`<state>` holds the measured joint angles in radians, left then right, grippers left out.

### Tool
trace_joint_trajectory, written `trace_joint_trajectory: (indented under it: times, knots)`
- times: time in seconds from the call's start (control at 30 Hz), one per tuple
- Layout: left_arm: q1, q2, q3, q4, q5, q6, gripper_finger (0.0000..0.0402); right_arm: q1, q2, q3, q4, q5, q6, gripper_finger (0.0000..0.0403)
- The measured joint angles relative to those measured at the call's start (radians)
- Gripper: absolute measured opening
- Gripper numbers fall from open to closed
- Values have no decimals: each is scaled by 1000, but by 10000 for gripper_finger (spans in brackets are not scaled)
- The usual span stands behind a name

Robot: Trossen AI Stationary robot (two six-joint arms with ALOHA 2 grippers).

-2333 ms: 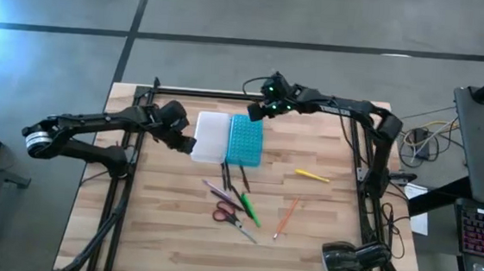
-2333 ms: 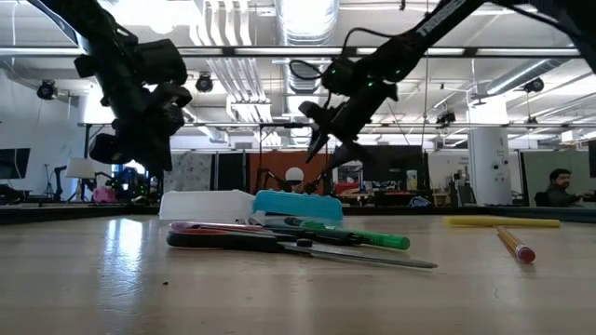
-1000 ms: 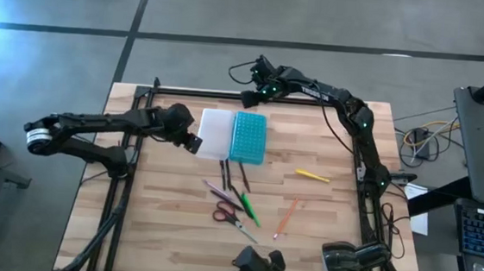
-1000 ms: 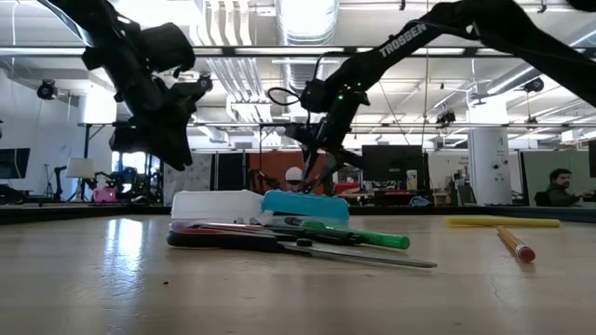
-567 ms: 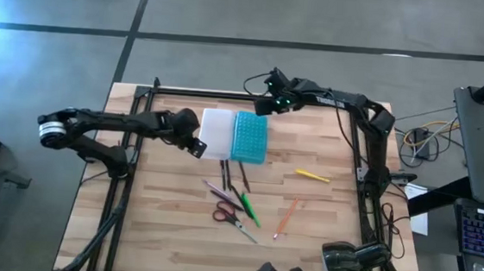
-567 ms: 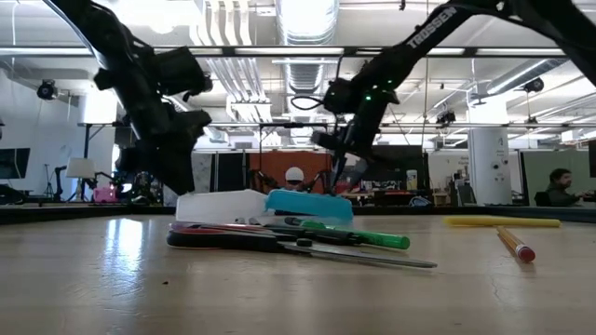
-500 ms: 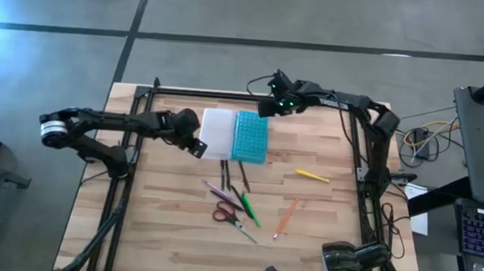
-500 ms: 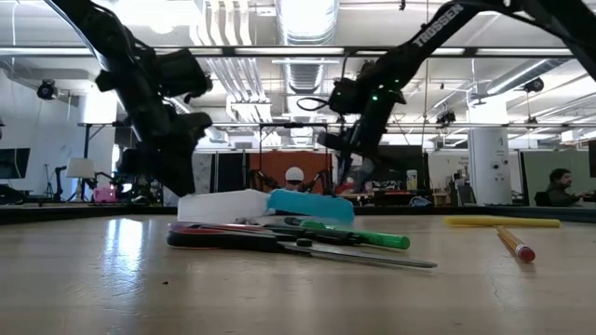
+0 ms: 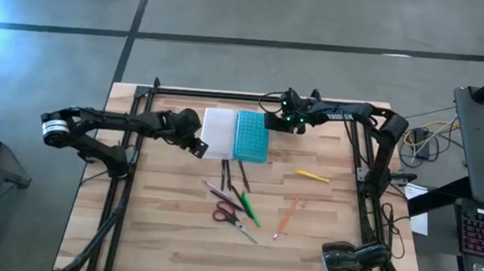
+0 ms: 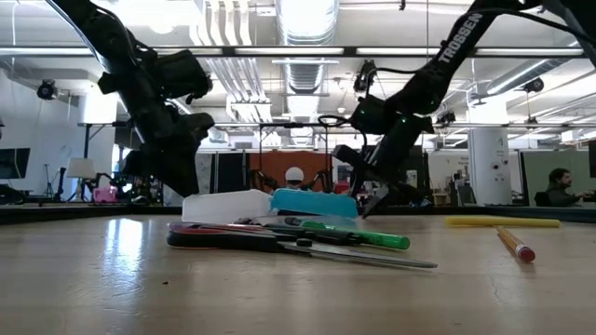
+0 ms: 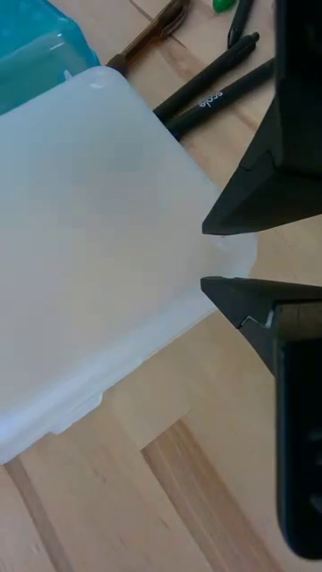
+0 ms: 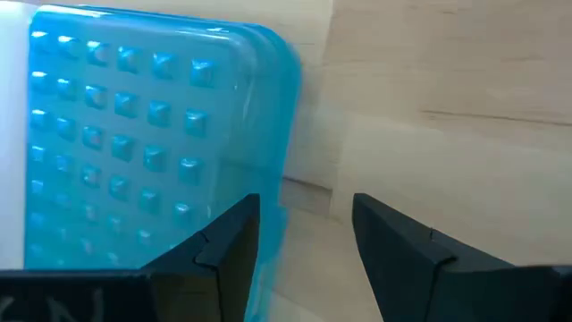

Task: Pick & place school supplies into a supply box
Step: Prepare the blue supply box

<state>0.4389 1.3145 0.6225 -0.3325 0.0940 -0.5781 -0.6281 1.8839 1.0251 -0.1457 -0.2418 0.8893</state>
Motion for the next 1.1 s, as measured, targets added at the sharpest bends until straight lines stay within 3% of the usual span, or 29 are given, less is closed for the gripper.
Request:
trace_joint_trajectory:
  times: [0.3, 0.67, 1.1]
  knots:
    - [0, 1, -15, -14, 2, 5, 76, 0, 2, -31, 168, -77, -33, 172]
    - [0, -3, -97, 26, 24, -29, 76, 2, 3, -19, 189, -125, -79, 173]
    - [0, -11, -124, 50, 58, -49, 76, -1, -65, -19, 141, 2, -134, 174]
